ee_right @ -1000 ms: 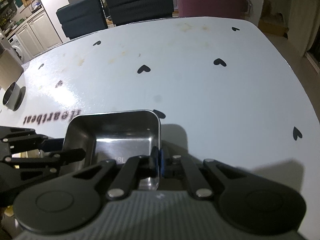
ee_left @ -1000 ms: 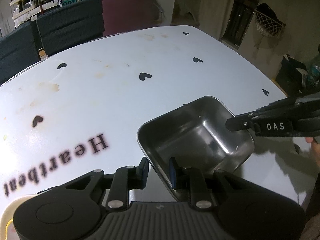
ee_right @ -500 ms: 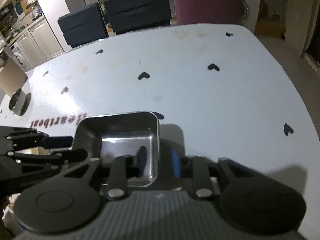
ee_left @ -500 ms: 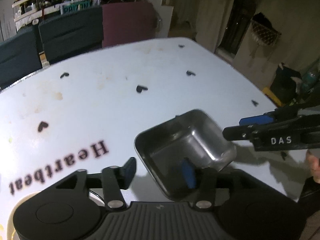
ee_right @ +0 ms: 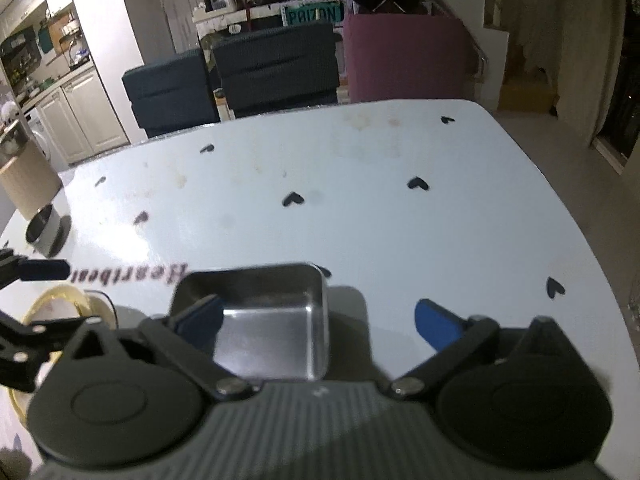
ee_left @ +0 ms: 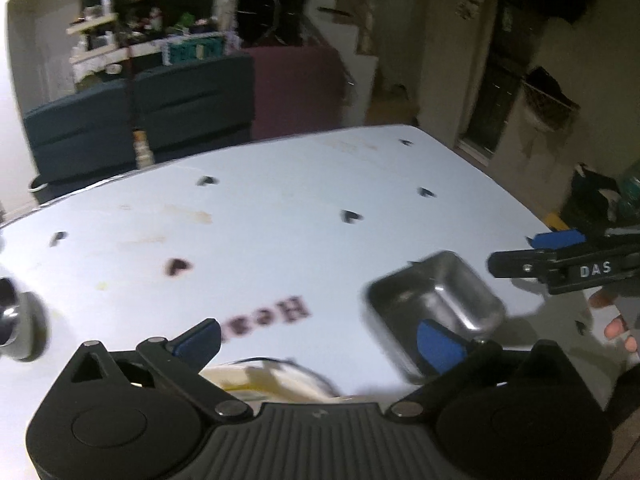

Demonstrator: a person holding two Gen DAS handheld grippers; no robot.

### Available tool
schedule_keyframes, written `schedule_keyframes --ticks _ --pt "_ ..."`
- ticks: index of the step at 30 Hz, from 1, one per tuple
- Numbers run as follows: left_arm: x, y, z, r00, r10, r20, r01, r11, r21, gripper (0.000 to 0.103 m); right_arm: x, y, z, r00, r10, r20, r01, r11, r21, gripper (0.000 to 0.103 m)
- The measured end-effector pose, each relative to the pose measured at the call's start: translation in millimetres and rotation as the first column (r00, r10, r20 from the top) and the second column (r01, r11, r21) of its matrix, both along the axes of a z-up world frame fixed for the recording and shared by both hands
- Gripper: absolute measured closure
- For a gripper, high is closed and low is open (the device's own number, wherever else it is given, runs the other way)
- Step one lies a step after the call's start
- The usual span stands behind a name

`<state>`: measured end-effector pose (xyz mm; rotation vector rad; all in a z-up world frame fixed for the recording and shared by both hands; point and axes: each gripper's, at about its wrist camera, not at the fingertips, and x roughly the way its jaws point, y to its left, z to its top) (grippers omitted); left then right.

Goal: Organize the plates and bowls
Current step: 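Lower the steel tray and open both tools, then move both tools toward the small round steel bowl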

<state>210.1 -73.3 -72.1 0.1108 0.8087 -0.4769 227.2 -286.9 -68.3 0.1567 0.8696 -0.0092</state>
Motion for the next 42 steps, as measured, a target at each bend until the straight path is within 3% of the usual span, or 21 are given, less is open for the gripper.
schedule_keyframes --ticks 11,24,31,36,39,42 --pt "19 100 18 0.975 0.216 0.060 -0.215 0.976 -0.021 0.000 32 71 15 0.995 0.062 0.084 -0.065 0.997 0.038 0.000" --pt "62 213 9 0.882 0.469 0.045 -0.469 0.883 -0.012 0.000 68 176 23 0.978 0.149 0.146 -0.171 0.974 0.151 0.000" --pt "89 254 0 0.846 0.532 0.041 -0.533 0.846 0.006 0.000 88 226 11 0.981 0.162 0.107 -0.182 0.957 0.225 0.000" --pt "110 274 -11 0.833 0.553 0.029 -0.553 0.833 0.016 0.000 109 264 1 0.981 0.179 0.071 -0.192 0.935 0.297 0.000" --pt "121 285 -20 0.829 0.559 0.021 -0.559 0.828 0.039 0.000 125 289 -5 0.984 0.168 0.060 -0.178 0.917 0.356 0.009" --pt "129 295 -25 0.824 0.566 0.011 -0.566 0.824 0.035 0.000 140 311 -12 0.987 0.159 0.028 -0.157 0.911 0.382 0.025"
